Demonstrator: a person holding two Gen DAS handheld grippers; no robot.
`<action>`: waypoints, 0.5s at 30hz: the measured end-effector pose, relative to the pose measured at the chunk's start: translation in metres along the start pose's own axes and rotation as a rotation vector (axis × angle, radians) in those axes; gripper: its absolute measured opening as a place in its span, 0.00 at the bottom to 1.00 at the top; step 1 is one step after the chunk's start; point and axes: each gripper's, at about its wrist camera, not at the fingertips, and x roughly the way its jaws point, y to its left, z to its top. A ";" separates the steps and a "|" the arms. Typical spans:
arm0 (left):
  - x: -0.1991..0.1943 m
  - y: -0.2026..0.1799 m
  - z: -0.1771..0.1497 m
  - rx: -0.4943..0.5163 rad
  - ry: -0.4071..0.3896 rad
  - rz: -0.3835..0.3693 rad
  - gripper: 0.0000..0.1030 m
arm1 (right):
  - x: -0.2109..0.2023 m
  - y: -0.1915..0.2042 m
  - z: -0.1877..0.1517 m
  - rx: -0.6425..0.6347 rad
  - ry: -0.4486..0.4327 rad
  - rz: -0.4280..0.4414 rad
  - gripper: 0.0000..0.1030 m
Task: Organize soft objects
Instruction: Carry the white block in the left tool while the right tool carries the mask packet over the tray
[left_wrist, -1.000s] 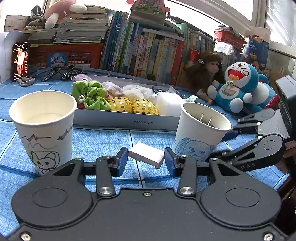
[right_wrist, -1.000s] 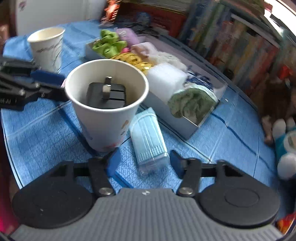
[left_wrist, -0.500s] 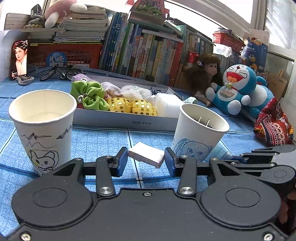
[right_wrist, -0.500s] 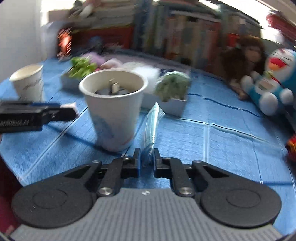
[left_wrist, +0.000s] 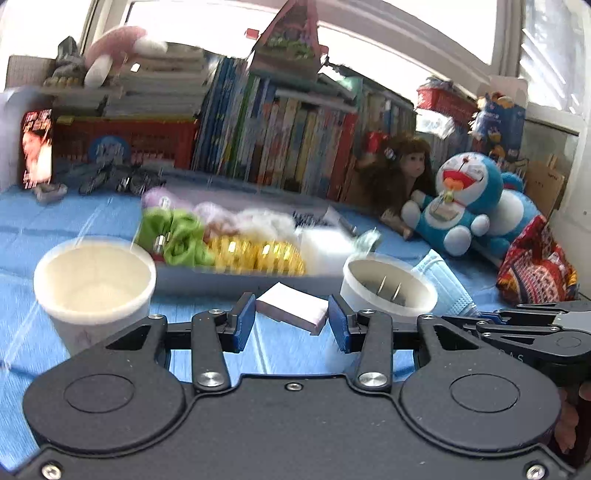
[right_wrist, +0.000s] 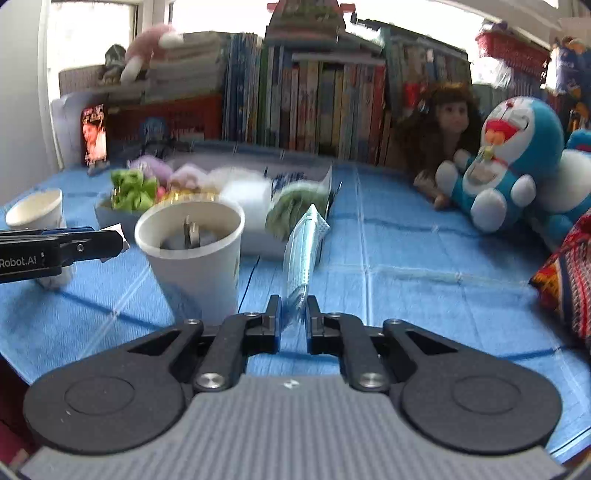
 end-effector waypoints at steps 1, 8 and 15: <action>-0.002 -0.001 0.007 0.004 -0.008 -0.006 0.40 | -0.002 -0.001 0.006 0.004 -0.013 0.004 0.15; -0.004 -0.001 0.072 0.029 -0.036 -0.038 0.40 | -0.008 -0.002 0.049 0.016 -0.090 0.050 0.15; 0.030 0.012 0.121 0.046 0.016 0.014 0.40 | 0.015 0.003 0.093 0.047 -0.058 0.147 0.15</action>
